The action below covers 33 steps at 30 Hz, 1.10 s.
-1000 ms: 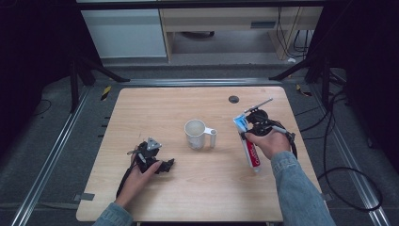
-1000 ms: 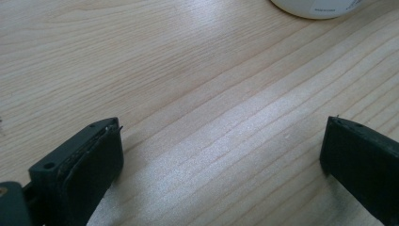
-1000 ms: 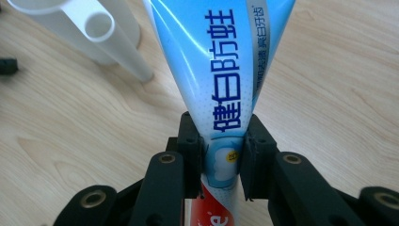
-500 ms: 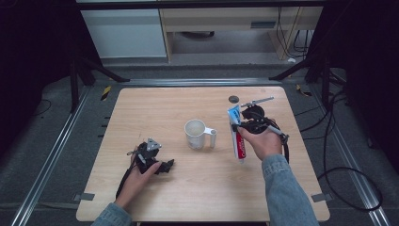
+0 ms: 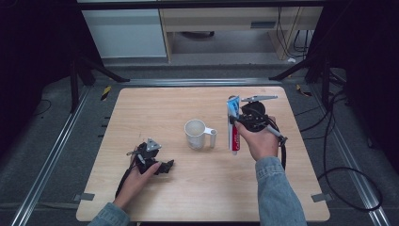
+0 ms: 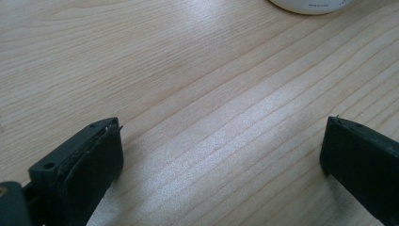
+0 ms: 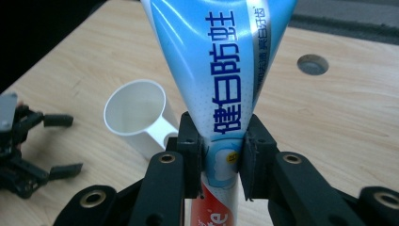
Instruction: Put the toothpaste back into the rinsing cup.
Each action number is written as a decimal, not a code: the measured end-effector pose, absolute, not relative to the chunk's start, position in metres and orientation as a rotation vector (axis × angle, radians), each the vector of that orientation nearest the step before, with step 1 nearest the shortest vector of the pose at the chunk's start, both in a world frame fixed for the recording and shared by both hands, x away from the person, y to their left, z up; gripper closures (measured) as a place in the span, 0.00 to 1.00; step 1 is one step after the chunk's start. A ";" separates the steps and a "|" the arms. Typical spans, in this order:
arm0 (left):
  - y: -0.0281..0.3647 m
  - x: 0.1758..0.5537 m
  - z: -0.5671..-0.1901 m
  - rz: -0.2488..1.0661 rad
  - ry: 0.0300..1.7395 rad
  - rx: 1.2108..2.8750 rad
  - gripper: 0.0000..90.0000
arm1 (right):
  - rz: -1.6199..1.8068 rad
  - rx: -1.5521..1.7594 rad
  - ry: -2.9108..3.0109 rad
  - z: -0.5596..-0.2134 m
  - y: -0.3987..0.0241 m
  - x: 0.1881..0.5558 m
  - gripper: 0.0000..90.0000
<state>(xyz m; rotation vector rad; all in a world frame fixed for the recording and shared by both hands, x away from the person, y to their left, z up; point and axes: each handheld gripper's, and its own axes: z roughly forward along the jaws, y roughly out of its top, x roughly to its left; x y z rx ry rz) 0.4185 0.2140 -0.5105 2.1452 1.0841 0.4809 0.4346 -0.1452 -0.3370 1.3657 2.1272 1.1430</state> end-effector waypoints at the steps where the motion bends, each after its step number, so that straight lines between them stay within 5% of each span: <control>1: 0.214 0.418 -0.511 0.480 1.083 2.146 0.00 | 1.149 1.370 2.109 -0.335 -0.146 0.434 0.81; 33: 0.213 0.419 -0.510 0.483 1.093 2.146 0.00 | 1.393 1.290 1.797 -0.300 -0.091 0.438 0.81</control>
